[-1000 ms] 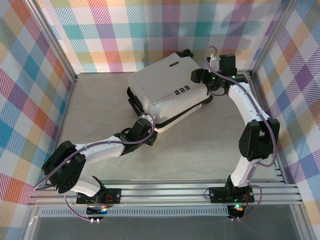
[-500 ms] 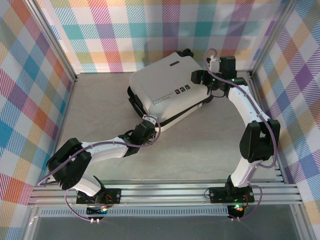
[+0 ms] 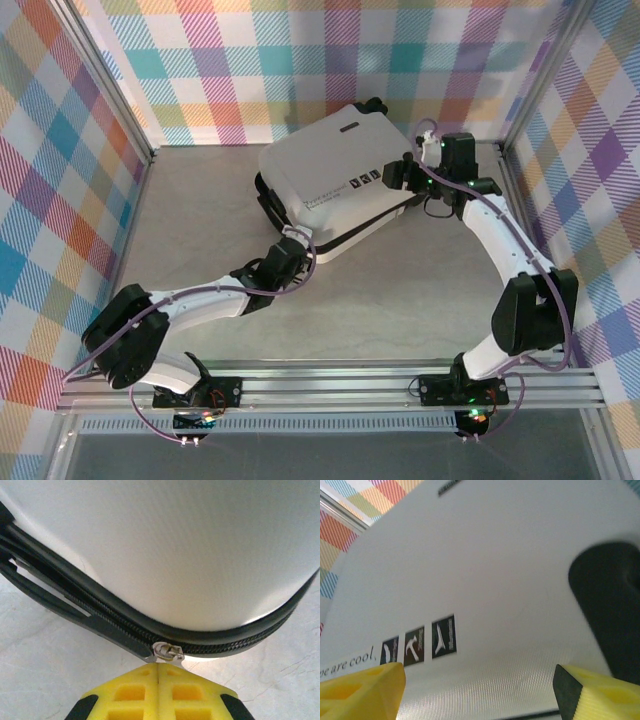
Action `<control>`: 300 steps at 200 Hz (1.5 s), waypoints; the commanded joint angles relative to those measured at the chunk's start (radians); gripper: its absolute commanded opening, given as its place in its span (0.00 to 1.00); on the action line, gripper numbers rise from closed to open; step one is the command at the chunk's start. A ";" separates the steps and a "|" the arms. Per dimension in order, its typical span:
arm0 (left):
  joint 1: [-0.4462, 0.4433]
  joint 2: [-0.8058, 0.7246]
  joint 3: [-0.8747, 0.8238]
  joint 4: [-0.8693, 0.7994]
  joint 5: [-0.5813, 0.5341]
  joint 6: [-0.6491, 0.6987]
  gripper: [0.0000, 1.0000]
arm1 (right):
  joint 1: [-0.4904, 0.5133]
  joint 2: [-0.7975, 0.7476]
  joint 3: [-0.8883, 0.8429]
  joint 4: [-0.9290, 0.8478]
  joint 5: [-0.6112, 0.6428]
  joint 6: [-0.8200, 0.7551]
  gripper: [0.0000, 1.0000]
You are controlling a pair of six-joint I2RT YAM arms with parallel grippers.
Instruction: Pack the luggage
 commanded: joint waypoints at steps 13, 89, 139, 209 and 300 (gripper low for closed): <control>-0.003 -0.049 -0.002 -0.021 0.036 -0.034 0.00 | -0.032 0.008 0.041 -0.084 0.009 0.033 0.81; 0.003 -0.130 -0.041 -0.035 0.113 -0.123 0.14 | -0.207 0.182 0.255 -0.172 -0.168 0.056 0.82; 0.002 -0.200 0.058 -0.148 0.168 -0.152 0.22 | -0.245 0.362 0.429 -0.241 -0.143 0.030 0.84; -0.002 -0.242 0.116 -0.245 0.172 -0.185 0.23 | -0.251 0.388 0.333 -0.132 -0.276 0.030 0.84; -0.001 -0.314 0.119 -0.292 0.154 -0.197 0.23 | -0.020 0.252 0.042 0.068 -0.303 0.061 0.78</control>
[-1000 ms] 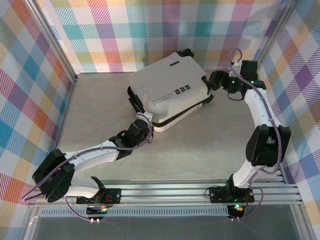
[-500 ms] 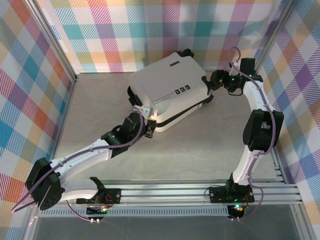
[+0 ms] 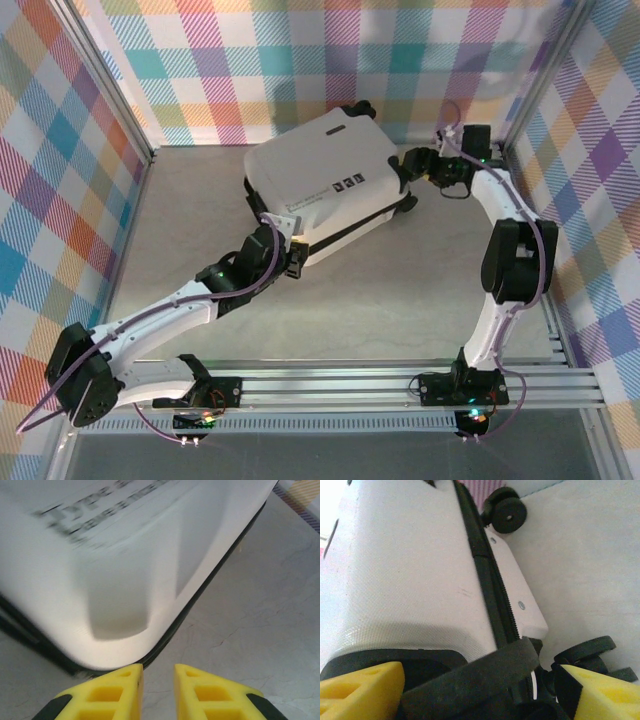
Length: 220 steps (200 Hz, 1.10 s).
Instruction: Pack the luggage
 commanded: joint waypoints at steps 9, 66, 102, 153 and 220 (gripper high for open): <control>-0.001 -0.062 0.017 -0.050 -0.012 -0.014 0.24 | 0.175 -0.142 -0.228 0.077 -0.012 0.019 0.78; -0.003 -0.164 0.048 -0.157 -0.030 -0.023 0.26 | 0.358 -0.422 -0.644 0.324 0.192 0.226 0.78; -0.003 -0.146 0.082 -0.159 -0.042 -0.013 0.28 | 0.361 -0.341 -0.497 0.312 0.205 0.206 0.79; -0.004 -0.064 0.136 -0.159 -0.046 -0.017 0.29 | 0.359 -0.153 -0.149 0.200 0.162 0.135 0.78; -0.003 -0.002 0.252 -0.274 -0.220 -0.018 0.35 | 0.361 -0.314 -0.255 0.137 0.277 -0.016 0.89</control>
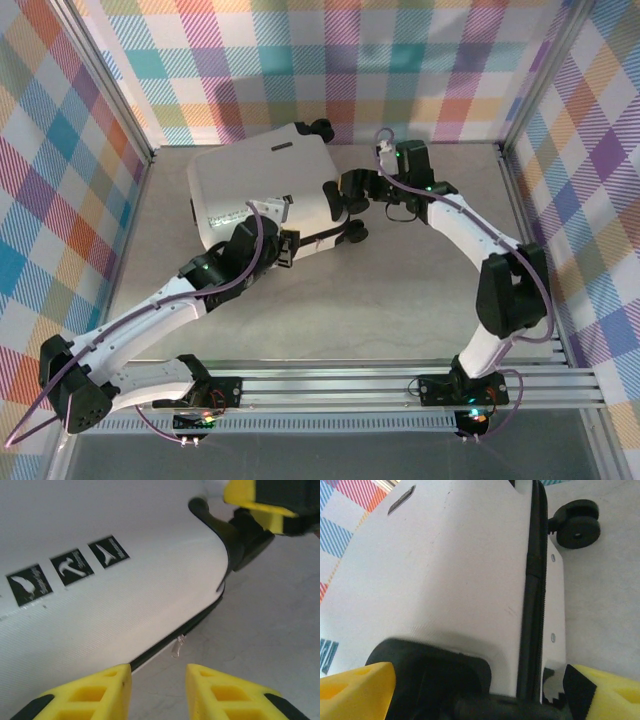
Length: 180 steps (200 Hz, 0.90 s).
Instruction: Pack the luggage
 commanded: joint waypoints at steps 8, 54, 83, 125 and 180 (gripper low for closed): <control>-0.003 0.043 0.100 -0.065 -0.106 0.006 0.36 | 0.003 -0.125 -0.077 -0.024 0.082 -0.097 0.89; 0.049 0.125 0.219 -0.142 -0.178 0.003 0.40 | 0.136 -0.299 -0.367 0.096 0.227 -0.149 0.85; 0.101 0.158 0.235 -0.165 -0.129 -0.036 0.40 | 0.312 -0.259 -0.454 0.176 0.410 -0.180 0.78; 0.124 0.157 0.215 -0.157 -0.109 -0.046 0.40 | 0.385 -0.123 -0.425 0.225 0.433 -0.155 0.65; 0.141 0.144 0.204 -0.171 -0.110 -0.043 0.40 | 0.440 -0.010 -0.361 0.251 0.489 -0.157 0.55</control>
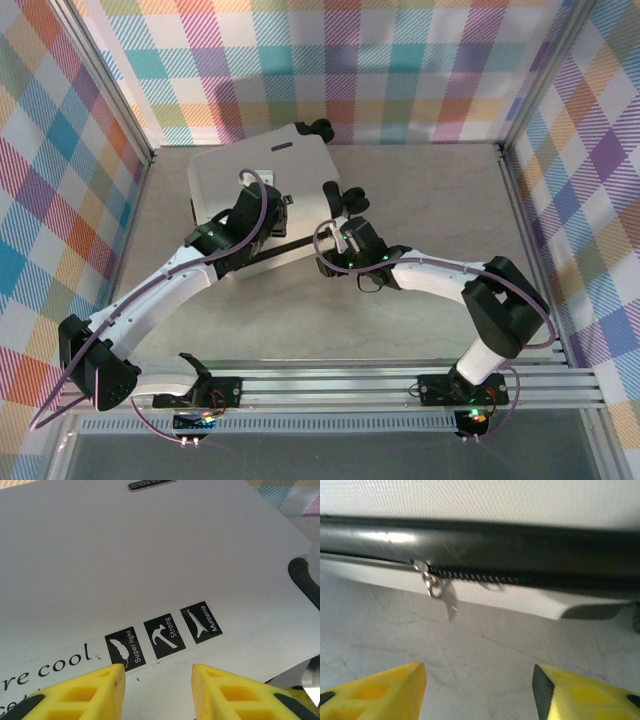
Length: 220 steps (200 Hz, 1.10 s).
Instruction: Pack the luggage
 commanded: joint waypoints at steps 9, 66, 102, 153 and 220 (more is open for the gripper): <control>0.013 -0.024 -0.012 -0.031 -0.003 -0.009 0.40 | 0.032 0.050 0.055 0.080 0.057 0.004 0.54; 0.024 -0.048 -0.027 -0.050 -0.040 -0.020 0.40 | 0.083 0.111 0.055 0.186 0.185 0.060 0.38; 0.026 -0.061 -0.046 -0.050 -0.047 -0.024 0.40 | 0.106 0.095 0.053 0.190 0.266 0.070 0.37; 0.026 -0.086 -0.074 -0.051 -0.045 -0.045 0.40 | 0.106 0.108 0.096 0.151 0.364 0.100 0.20; 0.022 -0.240 -0.309 0.114 0.148 -0.179 0.34 | 0.106 0.076 0.075 0.182 0.365 0.001 0.00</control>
